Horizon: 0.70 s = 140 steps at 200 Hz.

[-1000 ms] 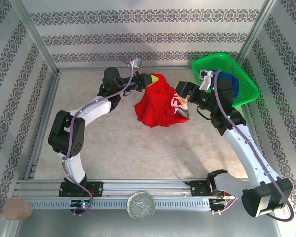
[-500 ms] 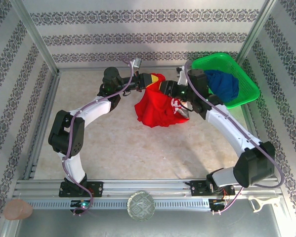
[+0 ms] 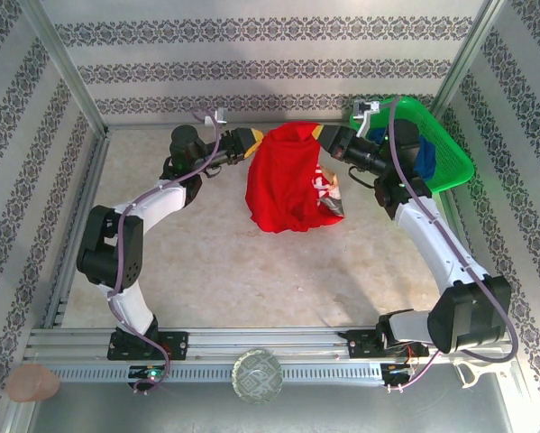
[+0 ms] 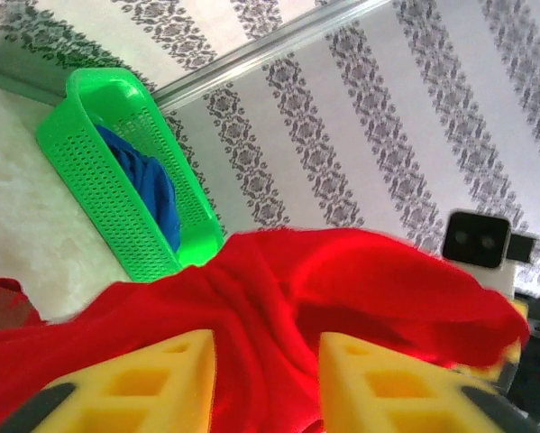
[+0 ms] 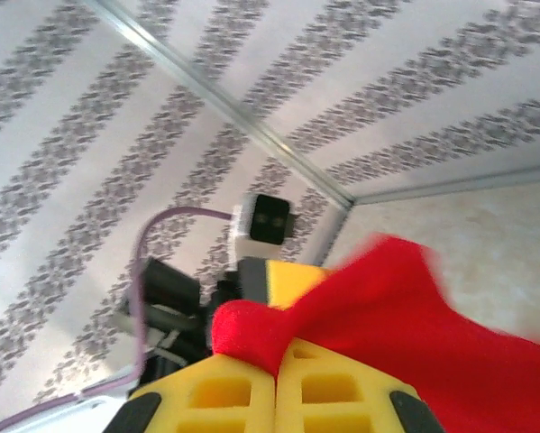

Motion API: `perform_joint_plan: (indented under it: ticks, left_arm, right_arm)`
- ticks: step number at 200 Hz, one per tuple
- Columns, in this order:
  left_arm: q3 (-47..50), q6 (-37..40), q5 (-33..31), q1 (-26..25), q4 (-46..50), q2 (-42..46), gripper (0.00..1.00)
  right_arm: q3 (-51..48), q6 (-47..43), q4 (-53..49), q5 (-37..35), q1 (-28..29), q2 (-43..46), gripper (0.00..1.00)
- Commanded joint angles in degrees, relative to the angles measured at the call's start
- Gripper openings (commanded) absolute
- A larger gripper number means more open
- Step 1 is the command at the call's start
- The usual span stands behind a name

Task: Fold the inside-out t-shirt

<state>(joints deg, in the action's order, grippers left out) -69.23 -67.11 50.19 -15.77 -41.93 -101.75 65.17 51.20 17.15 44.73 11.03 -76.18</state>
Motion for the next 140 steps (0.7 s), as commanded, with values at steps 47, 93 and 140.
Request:
perform_joint_plan:
  ticks: [47, 93, 140]
  left_arm:
    - [-5.2, 22.4, -2.1, -2.3, 23.8, 10.7, 0.62]
    - [-13.4, 22.7, -1.3, -6.6, 27.0, 9.6, 0.67]
    - [-15.9, 19.2, -2.1, -9.7, 24.1, 7.1, 0.67]
  right_arm:
    - [-0.9, 9.7, 16.3, 7.8, -0.3, -4.1, 0.00]
    - [-1.1, 10.2, 16.6, 7.9, -0.5, -5.8, 0.00]
    - [-1.9, 10.3, 17.0, 7.1, -0.4, -6.2, 0.00]
